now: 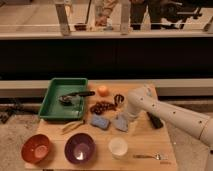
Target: Place towel in metal cup
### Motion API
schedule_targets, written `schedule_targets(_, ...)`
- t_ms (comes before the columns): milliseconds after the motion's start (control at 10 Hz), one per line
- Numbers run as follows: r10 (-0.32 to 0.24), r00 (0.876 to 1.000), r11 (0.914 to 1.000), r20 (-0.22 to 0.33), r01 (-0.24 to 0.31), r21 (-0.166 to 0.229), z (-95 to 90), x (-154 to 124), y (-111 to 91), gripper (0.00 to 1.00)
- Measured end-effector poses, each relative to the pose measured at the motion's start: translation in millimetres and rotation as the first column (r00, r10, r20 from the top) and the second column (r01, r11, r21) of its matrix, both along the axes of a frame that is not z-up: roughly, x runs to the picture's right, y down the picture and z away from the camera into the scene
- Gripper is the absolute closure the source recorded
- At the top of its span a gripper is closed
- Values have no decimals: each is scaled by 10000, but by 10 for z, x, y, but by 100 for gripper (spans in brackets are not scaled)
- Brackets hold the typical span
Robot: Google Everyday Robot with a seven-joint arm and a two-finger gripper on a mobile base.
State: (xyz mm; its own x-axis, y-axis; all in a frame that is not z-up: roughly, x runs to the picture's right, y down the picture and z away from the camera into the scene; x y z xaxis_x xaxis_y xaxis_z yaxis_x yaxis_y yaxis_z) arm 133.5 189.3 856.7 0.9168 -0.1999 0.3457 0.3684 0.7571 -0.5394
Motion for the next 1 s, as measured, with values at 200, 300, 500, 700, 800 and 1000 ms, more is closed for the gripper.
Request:
schedule_targets(200,-26,10000,10000,47,26,-19,15,-39,3,20)
schedule_targets(300,-22,10000,10000,50,23,-37,24,-53,12,20)
schedule_targets(500,-14,10000,10000,70,14,-46,31,-66,24,21)
schedule_targets(700,6,10000,10000,78,-5,-70,36,-61,44,27)
schedule_targets(800,-27,9999,10000,102,28,-91,43,-87,50,34)
schedule_targets(1000,-33,9999,9999,102,34,-128,57,-115,64,43)
